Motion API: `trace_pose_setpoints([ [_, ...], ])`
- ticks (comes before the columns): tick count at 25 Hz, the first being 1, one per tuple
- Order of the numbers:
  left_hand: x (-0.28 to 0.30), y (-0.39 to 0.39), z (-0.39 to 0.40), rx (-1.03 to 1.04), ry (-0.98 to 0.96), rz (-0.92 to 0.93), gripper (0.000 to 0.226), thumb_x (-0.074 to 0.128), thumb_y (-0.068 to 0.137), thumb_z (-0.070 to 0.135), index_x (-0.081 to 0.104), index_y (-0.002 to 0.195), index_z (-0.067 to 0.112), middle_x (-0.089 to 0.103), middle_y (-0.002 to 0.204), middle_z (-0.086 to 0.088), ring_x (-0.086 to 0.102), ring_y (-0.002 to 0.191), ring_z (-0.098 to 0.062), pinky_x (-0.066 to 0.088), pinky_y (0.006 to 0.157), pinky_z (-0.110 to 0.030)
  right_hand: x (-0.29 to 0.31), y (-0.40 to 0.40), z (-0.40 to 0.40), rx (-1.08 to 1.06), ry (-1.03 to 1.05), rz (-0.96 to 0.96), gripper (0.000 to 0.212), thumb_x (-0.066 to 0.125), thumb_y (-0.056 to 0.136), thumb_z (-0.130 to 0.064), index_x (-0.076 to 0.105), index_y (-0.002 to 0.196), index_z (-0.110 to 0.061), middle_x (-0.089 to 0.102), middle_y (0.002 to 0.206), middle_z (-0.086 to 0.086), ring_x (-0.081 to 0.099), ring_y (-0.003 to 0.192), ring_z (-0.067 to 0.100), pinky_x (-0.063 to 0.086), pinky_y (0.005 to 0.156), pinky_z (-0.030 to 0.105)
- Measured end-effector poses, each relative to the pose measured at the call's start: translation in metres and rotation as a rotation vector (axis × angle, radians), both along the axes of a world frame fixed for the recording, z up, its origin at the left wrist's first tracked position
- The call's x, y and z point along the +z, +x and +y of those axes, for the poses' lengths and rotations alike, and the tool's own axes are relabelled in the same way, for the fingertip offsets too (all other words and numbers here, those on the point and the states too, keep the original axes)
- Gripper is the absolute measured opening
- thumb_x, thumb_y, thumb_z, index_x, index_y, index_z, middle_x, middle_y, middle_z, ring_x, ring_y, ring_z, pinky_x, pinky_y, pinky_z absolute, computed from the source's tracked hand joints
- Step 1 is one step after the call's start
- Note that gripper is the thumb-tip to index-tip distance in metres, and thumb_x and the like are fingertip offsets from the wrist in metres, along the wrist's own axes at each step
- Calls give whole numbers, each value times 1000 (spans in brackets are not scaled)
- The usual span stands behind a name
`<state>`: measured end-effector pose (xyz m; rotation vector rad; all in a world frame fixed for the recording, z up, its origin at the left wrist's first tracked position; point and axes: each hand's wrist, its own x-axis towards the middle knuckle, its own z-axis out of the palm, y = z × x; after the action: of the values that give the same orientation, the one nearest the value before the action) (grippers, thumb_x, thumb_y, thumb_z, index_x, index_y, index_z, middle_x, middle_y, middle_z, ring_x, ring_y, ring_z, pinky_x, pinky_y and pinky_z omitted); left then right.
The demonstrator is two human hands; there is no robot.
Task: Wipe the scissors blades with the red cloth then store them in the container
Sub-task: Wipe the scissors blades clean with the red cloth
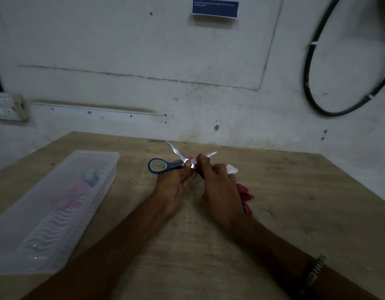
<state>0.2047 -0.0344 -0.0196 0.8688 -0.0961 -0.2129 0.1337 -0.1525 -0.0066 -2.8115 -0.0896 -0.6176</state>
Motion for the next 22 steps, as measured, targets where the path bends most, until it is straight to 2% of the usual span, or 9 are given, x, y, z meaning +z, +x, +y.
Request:
trace_pose_setpoints([
  [2,1,0,1,10,-40,17,20,62,97,2,70,114,-5,77,109,-18,75,101,-26,61,92,-37,0,-2,0,88,-155,1,104,68,81,-18,5,164,-19,41,156,9,34,137,26,37,105,44],
  [4,2,0,2,-8,-38,23,22,61,98,5,68,117,-4,76,115,-18,74,107,-27,60,94,-36,2,1,-8,72,-199,-5,104,66,81,-20,2,163,-20,43,152,11,37,135,26,36,104,42],
  [8,1,2,2,-56,25,24,15,61,99,7,71,109,5,76,116,-12,74,108,-21,61,89,-28,6,7,-14,-74,-13,27,98,67,83,-18,9,162,-22,50,144,12,42,132,28,37,104,44],
  [11,-1,3,0,-54,55,-12,27,62,99,8,67,125,1,76,119,-10,72,112,-21,61,88,-27,11,6,-14,-81,86,5,90,66,82,-13,19,159,-21,53,140,11,44,130,28,40,104,46],
  [13,-1,3,2,-48,39,-27,30,61,99,7,66,127,-2,75,120,-14,71,114,-25,60,94,-32,11,1,-8,9,35,11,88,60,85,-20,16,161,-22,48,143,11,44,127,27,40,106,45],
  [15,-1,3,2,-56,1,-22,27,59,99,5,67,124,-3,74,121,-17,71,114,-27,57,100,-38,8,-4,-3,82,-83,16,87,44,85,-37,10,163,-19,46,148,10,40,130,26,38,107,45],
  [17,0,3,3,-55,-25,-5,23,58,100,4,69,120,-2,75,120,-17,72,111,-26,56,101,-38,3,1,-7,58,-202,-7,93,37,79,-42,6,163,-16,47,151,8,38,133,25,37,103,45],
  [19,1,4,3,-59,-5,5,23,59,100,5,68,120,-1,75,119,-15,73,110,-24,58,97,-33,2,8,-16,-25,-205,-41,96,43,77,-40,5,162,-16,50,147,7,39,130,25,36,99,44],
  [22,0,4,1,-50,17,36,33,63,97,7,64,129,-2,72,126,-16,70,115,-25,61,89,-29,6,9,-23,-81,-49,-6,96,54,82,-32,3,162,-18,47,143,8,39,129,24,34,103,43],
])
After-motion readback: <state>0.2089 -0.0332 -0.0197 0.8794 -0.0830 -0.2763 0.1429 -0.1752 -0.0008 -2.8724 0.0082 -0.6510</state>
